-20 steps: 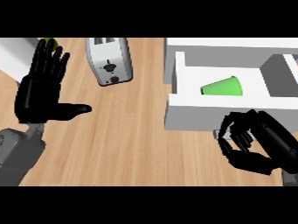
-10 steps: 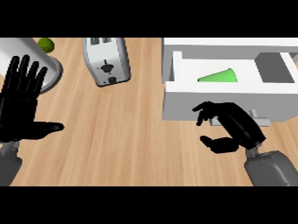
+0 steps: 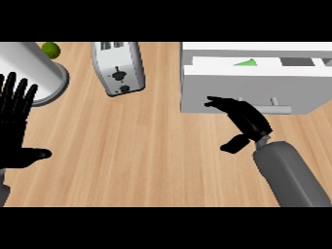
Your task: Pick up the cup, place it into the drawer and close the drawer
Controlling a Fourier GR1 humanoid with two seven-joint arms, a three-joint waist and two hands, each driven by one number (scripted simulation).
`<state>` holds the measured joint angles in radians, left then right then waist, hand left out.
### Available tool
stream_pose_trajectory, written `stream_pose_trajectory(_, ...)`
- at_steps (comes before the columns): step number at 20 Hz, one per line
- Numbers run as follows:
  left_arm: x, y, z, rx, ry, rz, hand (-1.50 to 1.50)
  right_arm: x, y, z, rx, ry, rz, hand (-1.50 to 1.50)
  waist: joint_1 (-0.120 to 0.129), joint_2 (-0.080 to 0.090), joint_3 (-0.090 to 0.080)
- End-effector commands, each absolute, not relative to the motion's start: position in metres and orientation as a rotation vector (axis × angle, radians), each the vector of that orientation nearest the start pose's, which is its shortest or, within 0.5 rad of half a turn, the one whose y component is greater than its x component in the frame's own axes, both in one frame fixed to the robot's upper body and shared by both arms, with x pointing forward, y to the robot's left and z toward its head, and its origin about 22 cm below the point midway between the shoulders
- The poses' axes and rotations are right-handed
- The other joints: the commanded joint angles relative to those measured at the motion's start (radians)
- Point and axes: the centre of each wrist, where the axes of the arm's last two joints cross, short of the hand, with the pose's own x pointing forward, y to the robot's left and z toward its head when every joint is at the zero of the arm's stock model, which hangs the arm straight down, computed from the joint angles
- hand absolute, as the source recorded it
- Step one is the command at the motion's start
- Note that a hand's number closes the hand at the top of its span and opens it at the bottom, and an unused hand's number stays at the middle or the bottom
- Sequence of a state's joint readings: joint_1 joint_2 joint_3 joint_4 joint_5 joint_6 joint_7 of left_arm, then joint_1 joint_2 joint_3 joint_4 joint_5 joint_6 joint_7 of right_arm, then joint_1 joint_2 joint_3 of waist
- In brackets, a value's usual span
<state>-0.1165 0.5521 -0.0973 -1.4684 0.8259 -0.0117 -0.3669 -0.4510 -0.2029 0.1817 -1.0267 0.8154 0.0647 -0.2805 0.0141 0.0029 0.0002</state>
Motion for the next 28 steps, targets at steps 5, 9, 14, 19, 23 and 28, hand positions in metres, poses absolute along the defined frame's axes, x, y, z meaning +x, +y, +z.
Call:
stream_pose_trajectory(5,0.253,0.355,0.041,-0.282,-1.892,0.184,-1.5,0.375,-0.219,-0.033,-0.394,-1.534,1.214,-1.5,0.011,0.004,0.001)
stream_pose_trajectory(9,0.26,0.336,0.033,-0.313,-1.869,0.183,-1.5,0.41,-0.241,0.003,-0.372,-1.528,1.175,-1.5,0.03,0.014,0.001)
stream_pose_trajectory(14,0.272,0.335,0.04,-0.325,-1.85,0.18,-1.5,0.42,-0.268,0.02,-0.383,-1.512,1.197,-1.5,0.039,0.023,0.002)
stream_pose_trajectory(19,0.274,0.32,0.035,-0.329,-1.875,0.169,-1.5,0.43,-0.27,0.034,-0.399,-1.502,1.178,-1.5,0.06,0.031,0.003)
stream_pose_trajectory(23,0.276,0.335,0.034,-0.312,-1.887,0.164,-1.5,0.432,-0.283,0.043,-0.404,-1.491,1.167,-1.5,0.064,0.035,0.002)
stream_pose_trajectory(28,0.282,0.327,0.04,-0.296,-1.898,0.139,-1.5,0.434,-0.293,0.05,-0.402,-1.501,1.157,-1.5,0.068,0.036,0.003)
